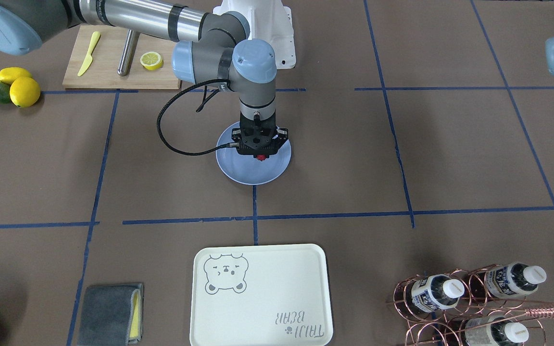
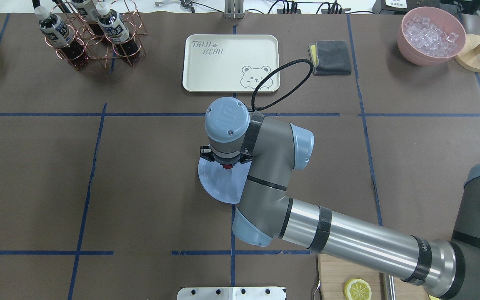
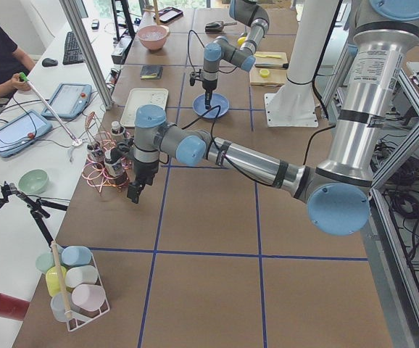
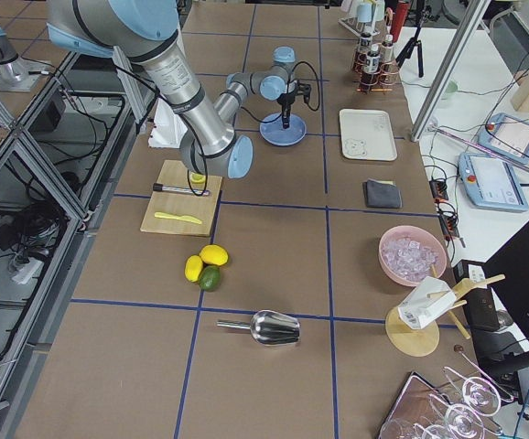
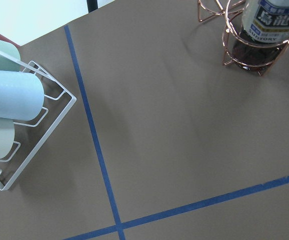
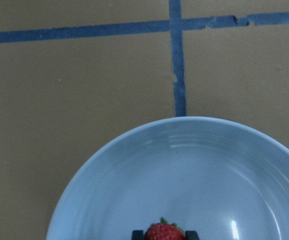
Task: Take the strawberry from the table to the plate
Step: 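Lower the strawberry onto the plate center and open the right gripper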
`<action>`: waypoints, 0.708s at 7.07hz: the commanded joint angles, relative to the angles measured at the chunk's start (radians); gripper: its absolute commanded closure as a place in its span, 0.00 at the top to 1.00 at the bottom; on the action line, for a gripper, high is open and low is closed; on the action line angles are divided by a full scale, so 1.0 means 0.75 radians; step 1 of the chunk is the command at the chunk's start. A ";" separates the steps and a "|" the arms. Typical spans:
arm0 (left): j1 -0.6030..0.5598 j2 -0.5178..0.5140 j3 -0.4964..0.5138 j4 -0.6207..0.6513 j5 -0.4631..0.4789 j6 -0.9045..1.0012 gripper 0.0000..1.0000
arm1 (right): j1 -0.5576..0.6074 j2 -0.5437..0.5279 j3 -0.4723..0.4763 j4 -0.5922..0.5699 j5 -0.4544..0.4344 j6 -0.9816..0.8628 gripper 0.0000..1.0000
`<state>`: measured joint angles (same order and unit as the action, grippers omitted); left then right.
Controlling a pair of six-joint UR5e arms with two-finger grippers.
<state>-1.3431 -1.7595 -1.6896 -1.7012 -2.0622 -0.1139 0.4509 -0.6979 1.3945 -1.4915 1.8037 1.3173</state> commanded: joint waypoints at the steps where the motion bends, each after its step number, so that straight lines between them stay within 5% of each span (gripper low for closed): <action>1: -0.003 0.000 0.003 0.000 -0.030 0.003 1.00 | 0.000 -0.029 0.000 -0.003 0.008 0.001 0.00; 2: -0.003 0.000 0.011 0.000 -0.032 0.001 1.00 | 0.000 -0.035 0.004 0.001 0.017 -0.002 0.95; 5: -0.007 0.018 0.011 -0.004 -0.036 0.003 1.00 | 0.122 -0.063 0.222 -0.139 0.184 -0.002 1.00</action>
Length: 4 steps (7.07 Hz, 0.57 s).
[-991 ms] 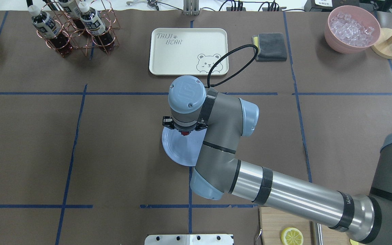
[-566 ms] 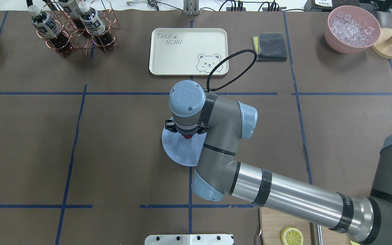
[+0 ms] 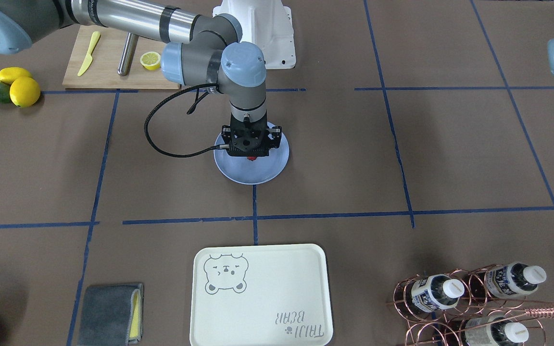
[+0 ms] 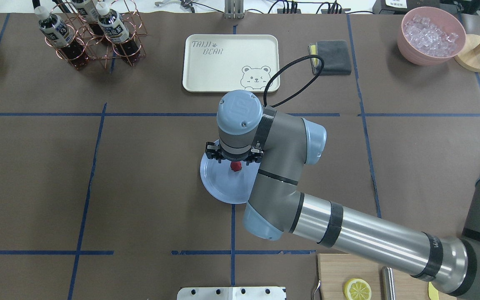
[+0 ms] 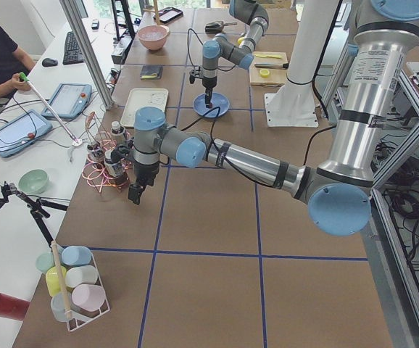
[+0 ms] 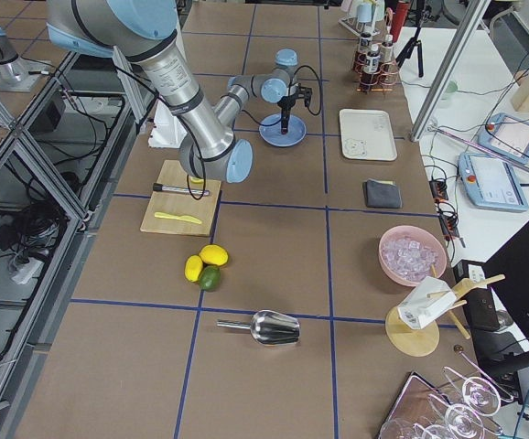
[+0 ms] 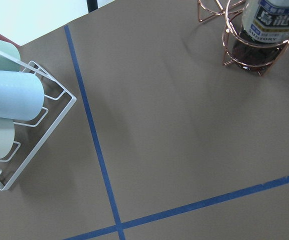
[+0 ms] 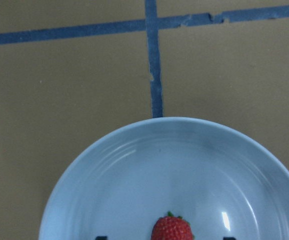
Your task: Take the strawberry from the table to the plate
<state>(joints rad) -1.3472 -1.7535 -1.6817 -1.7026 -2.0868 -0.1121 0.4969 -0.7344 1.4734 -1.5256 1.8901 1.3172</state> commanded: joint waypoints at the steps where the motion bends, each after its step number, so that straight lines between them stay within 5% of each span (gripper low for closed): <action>1: -0.004 0.021 0.001 -0.006 -0.003 0.002 1.00 | 0.116 -0.047 0.267 -0.233 0.079 -0.024 1.00; 3: -0.026 0.051 0.009 -0.002 -0.005 0.043 1.00 | 0.294 -0.255 0.574 -0.503 0.081 -0.406 1.00; 4: -0.056 0.055 0.027 0.032 -0.076 0.126 1.00 | 0.412 -0.313 0.600 -0.551 0.122 -0.662 1.00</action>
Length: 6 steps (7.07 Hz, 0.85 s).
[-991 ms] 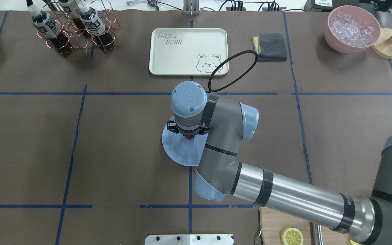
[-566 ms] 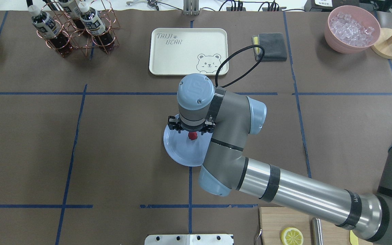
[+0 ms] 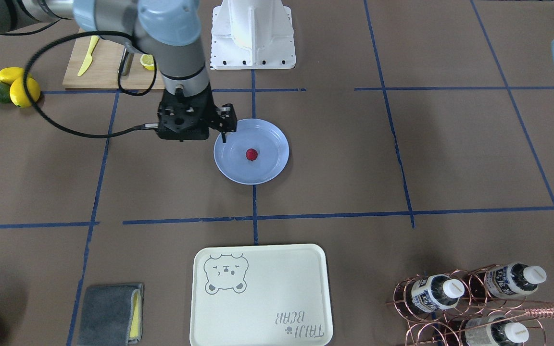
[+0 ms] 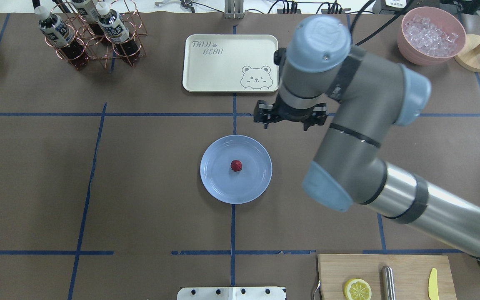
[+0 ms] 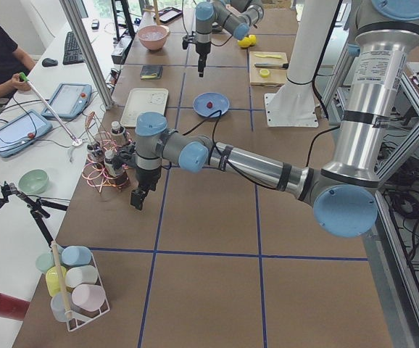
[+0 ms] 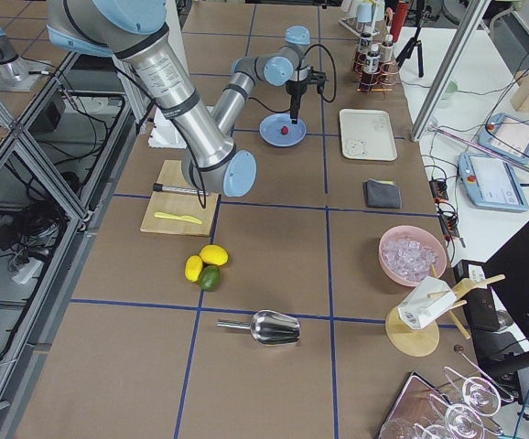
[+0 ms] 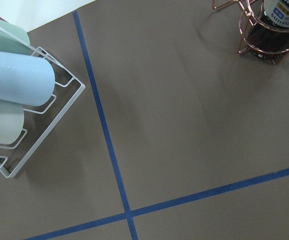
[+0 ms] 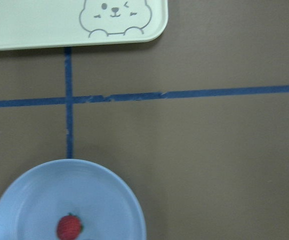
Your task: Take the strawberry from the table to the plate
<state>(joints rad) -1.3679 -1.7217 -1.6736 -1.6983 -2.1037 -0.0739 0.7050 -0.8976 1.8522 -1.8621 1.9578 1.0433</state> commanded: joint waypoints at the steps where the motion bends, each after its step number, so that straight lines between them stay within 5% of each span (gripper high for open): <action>1: -0.064 0.013 0.029 0.102 -0.133 0.143 1.00 | 0.286 -0.203 0.095 -0.094 0.150 -0.491 1.00; 3: -0.174 0.015 0.075 0.198 -0.225 0.271 1.00 | 0.631 -0.440 0.085 -0.088 0.434 -0.981 1.00; 6: -0.293 0.078 0.190 0.252 -0.353 0.385 1.00 | 1.008 -0.672 -0.106 -0.086 0.596 -1.580 1.00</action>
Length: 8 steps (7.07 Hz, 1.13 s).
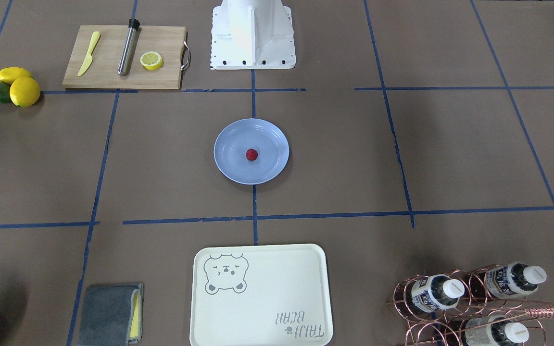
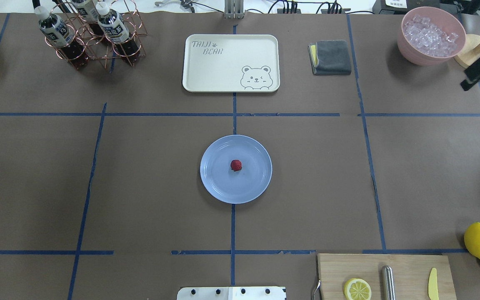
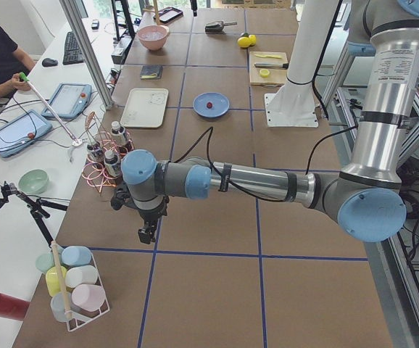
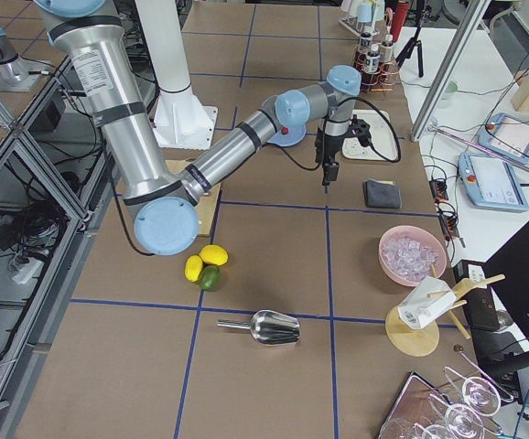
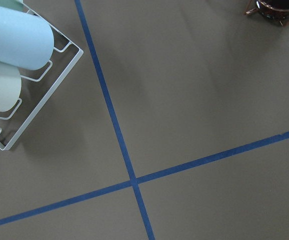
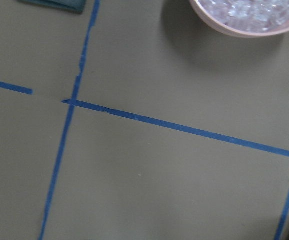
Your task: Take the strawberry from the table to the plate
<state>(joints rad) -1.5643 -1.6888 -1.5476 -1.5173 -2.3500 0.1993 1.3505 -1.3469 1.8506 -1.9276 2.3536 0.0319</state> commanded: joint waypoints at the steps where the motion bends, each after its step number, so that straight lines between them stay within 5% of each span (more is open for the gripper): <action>1: -0.031 0.061 0.016 0.000 -0.027 0.025 1.00 | 0.217 -0.134 -0.150 0.001 0.069 -0.283 1.00; 3: -0.029 0.069 0.004 -0.004 -0.023 0.025 1.00 | 0.234 -0.228 -0.191 0.127 0.061 -0.300 1.00; 6: -0.029 0.071 -0.008 -0.004 -0.025 0.019 1.00 | 0.373 -0.312 -0.430 0.483 0.069 -0.294 1.00; 8: -0.029 0.071 -0.006 -0.002 -0.025 0.015 1.00 | 0.373 -0.313 -0.424 0.498 0.081 -0.274 1.00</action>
<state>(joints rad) -1.5863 -1.6352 -1.5532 -1.5197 -2.3683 0.2122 1.6267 -1.5775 1.5379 -1.5735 2.4073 -0.1836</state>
